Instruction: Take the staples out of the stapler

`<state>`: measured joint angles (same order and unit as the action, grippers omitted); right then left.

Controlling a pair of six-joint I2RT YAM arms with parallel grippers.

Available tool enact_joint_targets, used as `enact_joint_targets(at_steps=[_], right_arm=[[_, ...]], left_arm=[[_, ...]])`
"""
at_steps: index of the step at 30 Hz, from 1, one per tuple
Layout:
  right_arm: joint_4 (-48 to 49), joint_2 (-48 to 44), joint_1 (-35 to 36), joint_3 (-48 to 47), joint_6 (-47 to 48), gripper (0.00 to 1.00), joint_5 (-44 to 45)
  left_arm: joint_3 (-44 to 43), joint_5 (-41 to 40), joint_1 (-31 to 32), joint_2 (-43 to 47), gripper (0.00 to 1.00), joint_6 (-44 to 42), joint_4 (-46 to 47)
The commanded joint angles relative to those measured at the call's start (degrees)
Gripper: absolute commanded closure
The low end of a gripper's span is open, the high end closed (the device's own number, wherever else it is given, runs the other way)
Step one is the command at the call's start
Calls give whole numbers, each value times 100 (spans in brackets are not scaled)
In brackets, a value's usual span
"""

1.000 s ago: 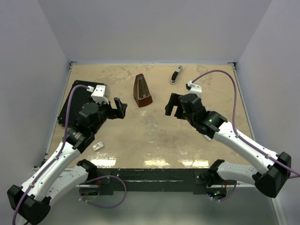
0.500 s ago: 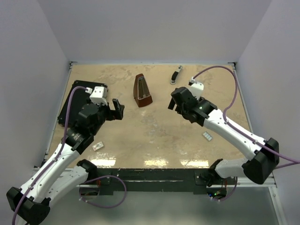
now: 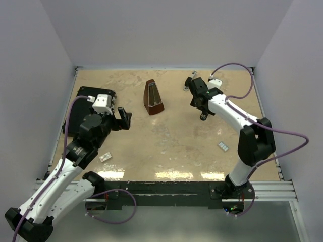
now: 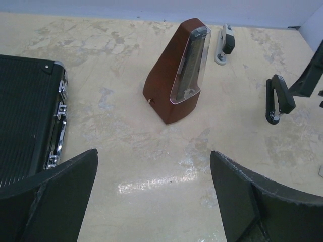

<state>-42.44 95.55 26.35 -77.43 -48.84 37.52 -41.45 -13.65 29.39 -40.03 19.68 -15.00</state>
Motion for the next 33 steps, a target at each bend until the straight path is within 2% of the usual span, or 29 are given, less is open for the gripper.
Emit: enact_joint_targets(at_steps=[1,8,13,19,23,28,30,31,33], right_arm=[[78,543,-217,-562,270,20,-113],[-18,1483,-543,-1168,296,25,-227],[-2,1835,-596,-1257,384,29,-271],[191,1845,-666,-1003,445,43,-306],[428,1669,-666,-801,594,62,-376],[613,1388,-666,-485,797,77,-429],[692,1265,-657,-370,928,87,-578],[780,1091,-649,-230,1007,97,-631],[903,870,-640,-63,1262,100,-929]], left_arm=[[-30,47,14,101,3,-184,182],[-65,-94,14,30,5,-263,156],[-30,-156,14,74,5,-290,191],[-30,-138,14,39,5,-316,191],[-30,-147,14,57,5,-316,200],[-12,-112,14,101,6,-316,217],[23,-51,14,127,7,-325,244],[32,-33,14,127,7,-325,252],[41,46,14,136,8,-290,261]])
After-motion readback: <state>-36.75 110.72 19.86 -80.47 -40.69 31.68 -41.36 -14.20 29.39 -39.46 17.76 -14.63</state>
